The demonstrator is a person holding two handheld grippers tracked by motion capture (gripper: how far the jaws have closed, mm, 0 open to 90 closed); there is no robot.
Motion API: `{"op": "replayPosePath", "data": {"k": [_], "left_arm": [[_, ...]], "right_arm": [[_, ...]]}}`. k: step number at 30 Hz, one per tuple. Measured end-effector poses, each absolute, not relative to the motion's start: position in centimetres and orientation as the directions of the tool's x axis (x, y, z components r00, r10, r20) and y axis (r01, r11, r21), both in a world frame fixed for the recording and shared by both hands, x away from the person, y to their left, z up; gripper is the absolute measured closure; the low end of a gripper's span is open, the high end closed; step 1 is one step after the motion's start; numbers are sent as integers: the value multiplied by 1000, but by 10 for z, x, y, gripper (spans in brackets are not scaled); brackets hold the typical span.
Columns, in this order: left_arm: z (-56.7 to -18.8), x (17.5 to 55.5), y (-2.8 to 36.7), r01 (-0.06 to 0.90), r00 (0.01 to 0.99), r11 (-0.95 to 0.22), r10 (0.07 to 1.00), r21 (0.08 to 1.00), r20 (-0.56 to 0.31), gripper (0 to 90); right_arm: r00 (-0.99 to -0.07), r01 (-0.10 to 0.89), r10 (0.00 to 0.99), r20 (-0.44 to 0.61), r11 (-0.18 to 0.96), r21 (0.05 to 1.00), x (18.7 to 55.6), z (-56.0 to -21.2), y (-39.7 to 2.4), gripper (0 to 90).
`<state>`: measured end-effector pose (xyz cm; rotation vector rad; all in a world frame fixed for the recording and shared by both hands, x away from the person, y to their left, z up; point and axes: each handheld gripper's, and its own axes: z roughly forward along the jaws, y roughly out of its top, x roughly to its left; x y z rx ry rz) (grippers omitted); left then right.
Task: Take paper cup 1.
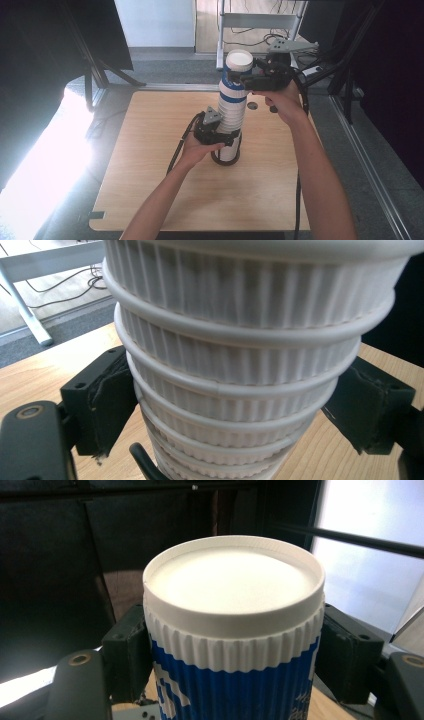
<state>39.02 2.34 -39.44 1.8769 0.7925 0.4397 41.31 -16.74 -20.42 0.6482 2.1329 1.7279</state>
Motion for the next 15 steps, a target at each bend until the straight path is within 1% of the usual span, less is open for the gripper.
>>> {"op": "replayPosePath", "data": {"k": [8,15], "left_arm": [[-394,389,22,315,720,-285,693,905,-33,133],[-395,391,24,323,713,-277,700,905,-41,134]], "right_arm": [[-839,96,544,15,122,988,399,-182,-179,269],[-838,73,545,2,108,991,389,-169,-188,269]]}}
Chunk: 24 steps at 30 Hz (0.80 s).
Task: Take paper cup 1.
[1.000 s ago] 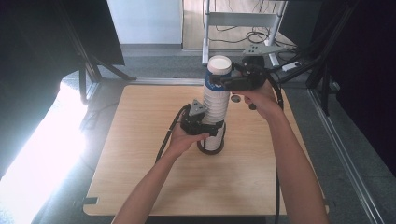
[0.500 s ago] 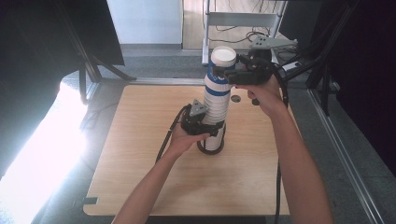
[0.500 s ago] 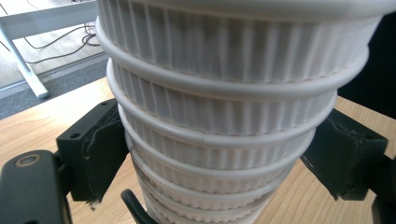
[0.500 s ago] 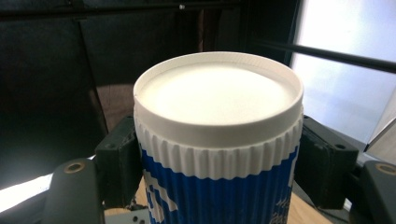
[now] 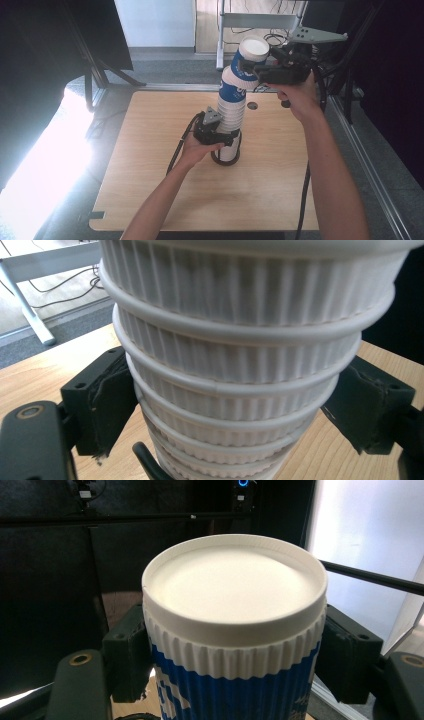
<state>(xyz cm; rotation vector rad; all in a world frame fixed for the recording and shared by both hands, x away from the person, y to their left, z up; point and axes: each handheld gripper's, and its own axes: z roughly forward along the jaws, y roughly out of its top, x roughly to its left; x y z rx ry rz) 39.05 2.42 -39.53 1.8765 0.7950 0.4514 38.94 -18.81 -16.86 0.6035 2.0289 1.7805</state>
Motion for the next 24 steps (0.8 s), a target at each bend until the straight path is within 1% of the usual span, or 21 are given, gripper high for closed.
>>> {"op": "replayPosePath", "data": {"k": [4,15,19,21,24], "left_arm": [[-395,390,23,317,711,-284,702,905,-29,134],[-395,390,22,323,707,-282,706,903,-33,131],[-395,390,22,325,706,-282,707,903,-33,130],[-395,390,22,326,705,-280,708,903,-35,130],[-394,390,21,329,704,-280,710,902,-37,130]], "right_arm": [[-837,65,547,-3,104,992,383,-165,-196,270],[-833,51,553,-11,97,994,362,-175,-223,270],[-832,49,554,-8,87,995,352,-181,-237,269],[-830,54,558,-2,84,995,346,-191,-248,269],[-827,59,563,-1,88,994,344,-199,-253,269]]}}
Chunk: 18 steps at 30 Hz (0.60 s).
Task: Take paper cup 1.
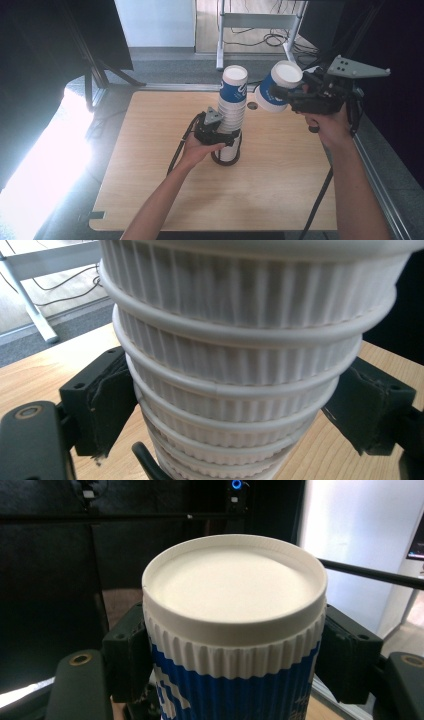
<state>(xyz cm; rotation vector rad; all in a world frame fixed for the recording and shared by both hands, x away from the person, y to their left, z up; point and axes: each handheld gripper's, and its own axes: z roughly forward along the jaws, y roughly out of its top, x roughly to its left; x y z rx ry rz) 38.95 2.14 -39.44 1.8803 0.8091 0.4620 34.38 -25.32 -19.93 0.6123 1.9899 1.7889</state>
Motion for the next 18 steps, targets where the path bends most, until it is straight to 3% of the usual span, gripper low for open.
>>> {"op": "replayPosePath", "data": {"k": [9,18], "left_arm": [[-393,387,23,322,705,-256,708,912,-50,104],[-391,378,28,315,706,-265,707,912,-38,59]], "right_arm": [[-820,98,573,10,123,988,337,-251,-264,268],[-816,123,577,34,117,985,335,-280,-265,268]]}}
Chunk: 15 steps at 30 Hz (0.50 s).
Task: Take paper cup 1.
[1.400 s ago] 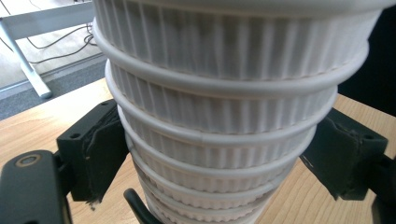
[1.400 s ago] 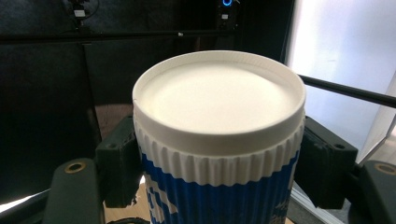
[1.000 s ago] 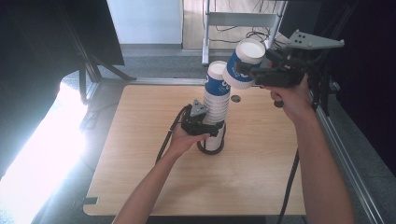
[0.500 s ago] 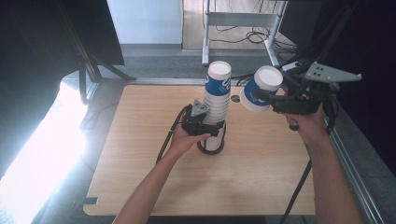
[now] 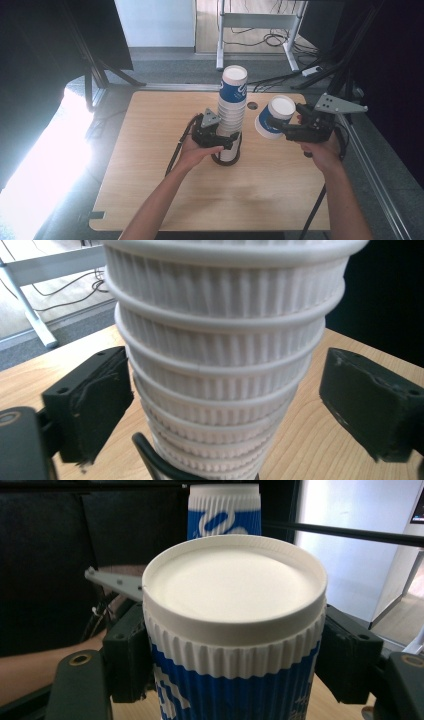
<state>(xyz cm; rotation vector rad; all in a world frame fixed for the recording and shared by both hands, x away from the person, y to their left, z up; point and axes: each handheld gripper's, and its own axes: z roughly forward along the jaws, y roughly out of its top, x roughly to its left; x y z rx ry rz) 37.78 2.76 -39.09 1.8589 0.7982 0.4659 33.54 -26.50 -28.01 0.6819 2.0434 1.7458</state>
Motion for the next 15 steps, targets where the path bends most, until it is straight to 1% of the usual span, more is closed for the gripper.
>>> {"op": "replayPosePath", "data": {"k": [3,8,9,14,15], "left_arm": [[-392,372,32,302,706,-274,708,913,-21,57],[-394,364,37,293,708,-283,707,913,-8,57],[-396,358,41,276,703,-301,711,913,21,57],[-401,346,52,275,704,-292,711,916,16,60],[-403,342,56,273,703,-294,711,916,18,60]], "right_arm": [[-817,129,576,31,130,983,332,-294,-263,267],[-820,133,571,38,126,983,328,-306,-261,268],[-821,137,570,41,127,982,326,-313,-259,267],[-825,147,563,44,140,979,322,-327,-254,267],[-826,153,561,43,150,977,320,-335,-251,267]]}}
